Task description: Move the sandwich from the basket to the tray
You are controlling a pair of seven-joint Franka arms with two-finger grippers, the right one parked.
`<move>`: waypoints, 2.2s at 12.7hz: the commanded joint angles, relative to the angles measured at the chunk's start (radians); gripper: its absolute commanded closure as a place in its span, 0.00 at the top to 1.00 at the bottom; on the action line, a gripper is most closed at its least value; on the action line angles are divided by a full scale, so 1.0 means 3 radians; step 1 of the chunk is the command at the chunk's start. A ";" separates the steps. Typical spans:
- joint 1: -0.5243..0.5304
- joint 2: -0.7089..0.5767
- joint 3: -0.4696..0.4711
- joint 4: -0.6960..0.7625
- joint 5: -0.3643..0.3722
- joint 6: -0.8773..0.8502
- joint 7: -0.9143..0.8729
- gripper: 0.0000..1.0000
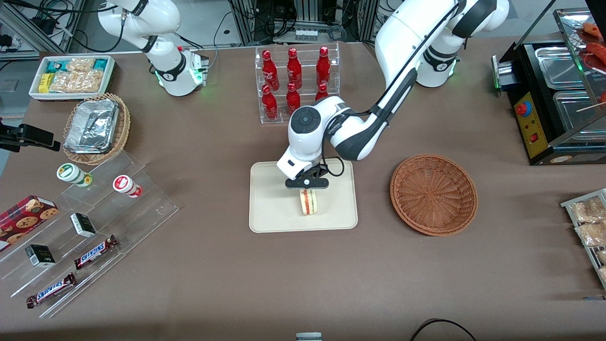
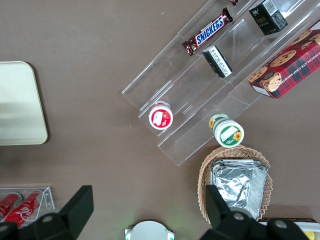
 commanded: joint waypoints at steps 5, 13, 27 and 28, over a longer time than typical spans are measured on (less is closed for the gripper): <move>-0.0100 0.0198 0.0020 0.0166 0.0063 0.0126 0.0185 0.00; -0.0115 0.0249 0.0020 0.0166 0.0063 0.0142 0.0174 1.00; 0.0814 -0.1131 0.0030 0.0182 -0.0346 -0.0848 0.0123 1.00; 0.0902 -0.1248 0.0040 0.0172 -0.0346 -0.0982 0.0128 1.00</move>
